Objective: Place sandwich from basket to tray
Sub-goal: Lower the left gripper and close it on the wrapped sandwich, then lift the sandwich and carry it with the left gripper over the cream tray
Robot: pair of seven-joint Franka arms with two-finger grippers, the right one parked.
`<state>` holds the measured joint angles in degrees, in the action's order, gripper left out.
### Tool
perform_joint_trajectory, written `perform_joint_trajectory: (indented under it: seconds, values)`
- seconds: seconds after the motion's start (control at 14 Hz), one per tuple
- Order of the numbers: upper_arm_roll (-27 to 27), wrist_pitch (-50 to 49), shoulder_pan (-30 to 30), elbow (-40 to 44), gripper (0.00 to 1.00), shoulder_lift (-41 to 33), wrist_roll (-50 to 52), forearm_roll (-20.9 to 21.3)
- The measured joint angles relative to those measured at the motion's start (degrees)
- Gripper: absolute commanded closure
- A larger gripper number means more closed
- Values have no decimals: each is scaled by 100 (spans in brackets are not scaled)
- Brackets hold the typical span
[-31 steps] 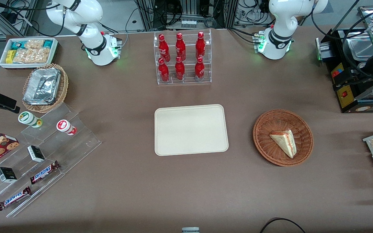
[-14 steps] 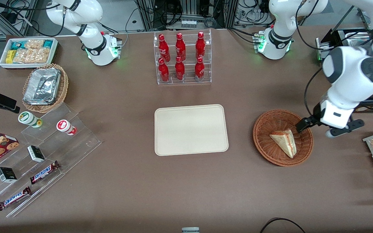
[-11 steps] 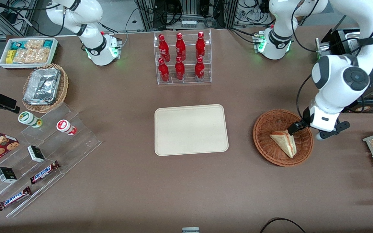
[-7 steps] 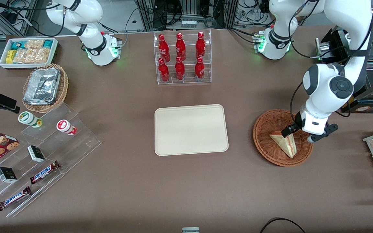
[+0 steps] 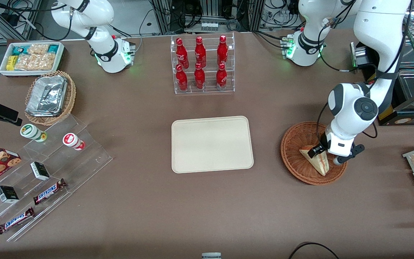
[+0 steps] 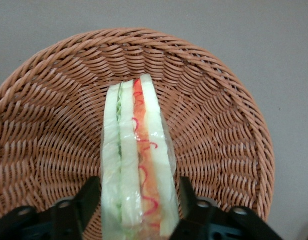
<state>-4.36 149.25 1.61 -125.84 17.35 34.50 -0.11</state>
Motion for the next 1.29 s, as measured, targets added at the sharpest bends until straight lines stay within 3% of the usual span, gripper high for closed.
perform_joint_trajectory:
  seconds: [0.36,0.57,0.93,1.29]
  values:
    - [-11,-147,5,186,100,-71,7,6]
    - [-80,-1341,11,584,100,-591,1,273]
    - [-998,-4264,66,2690,100,-1139,65,329]
    - [-1569,-4436,901,3260,100,-658,521,322]
